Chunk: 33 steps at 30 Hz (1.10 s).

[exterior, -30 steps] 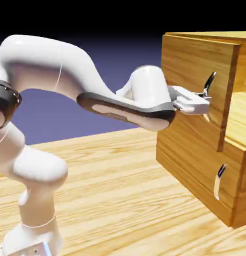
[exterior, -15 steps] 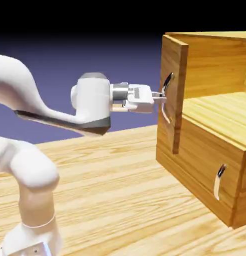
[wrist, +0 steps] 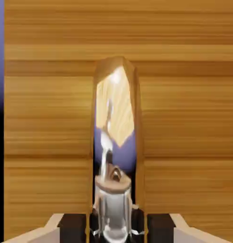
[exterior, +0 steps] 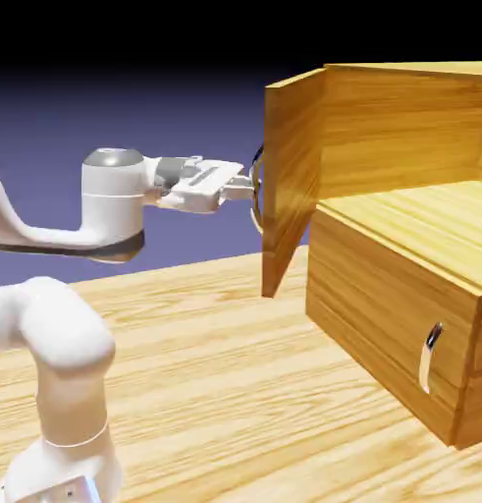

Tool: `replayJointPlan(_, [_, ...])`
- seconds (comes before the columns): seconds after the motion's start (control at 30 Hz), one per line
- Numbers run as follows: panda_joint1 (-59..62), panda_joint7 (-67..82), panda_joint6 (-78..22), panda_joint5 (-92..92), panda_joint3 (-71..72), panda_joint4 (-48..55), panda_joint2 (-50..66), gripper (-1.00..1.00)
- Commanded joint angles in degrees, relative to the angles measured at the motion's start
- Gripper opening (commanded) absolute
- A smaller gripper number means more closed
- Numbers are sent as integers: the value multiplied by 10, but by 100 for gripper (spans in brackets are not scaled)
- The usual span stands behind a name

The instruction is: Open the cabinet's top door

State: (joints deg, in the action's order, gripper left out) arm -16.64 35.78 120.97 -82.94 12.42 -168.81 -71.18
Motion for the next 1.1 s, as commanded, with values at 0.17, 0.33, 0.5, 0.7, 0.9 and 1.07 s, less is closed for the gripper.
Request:
replayJointPlan(0.17, [-27, 13, -112, 138, 125, 25, 11, -100])
replayJointPlan(0.33, [-24, 10, -209, 238, 228, 75, 49, -100])
replayJointPlan(0.5, [14, 1, -306, 322, 332, 154, 101, -100])
replayJointPlan(0.7, [106, -10, -419, 399, 455, 274, 159, -100])
replayJointPlan(0.9, [224, -10, -514, 450, 567, 399, 190, -100])
replayJointPlan(1.07, [327, 2, -579, 483, 648, 501, 188, -100])
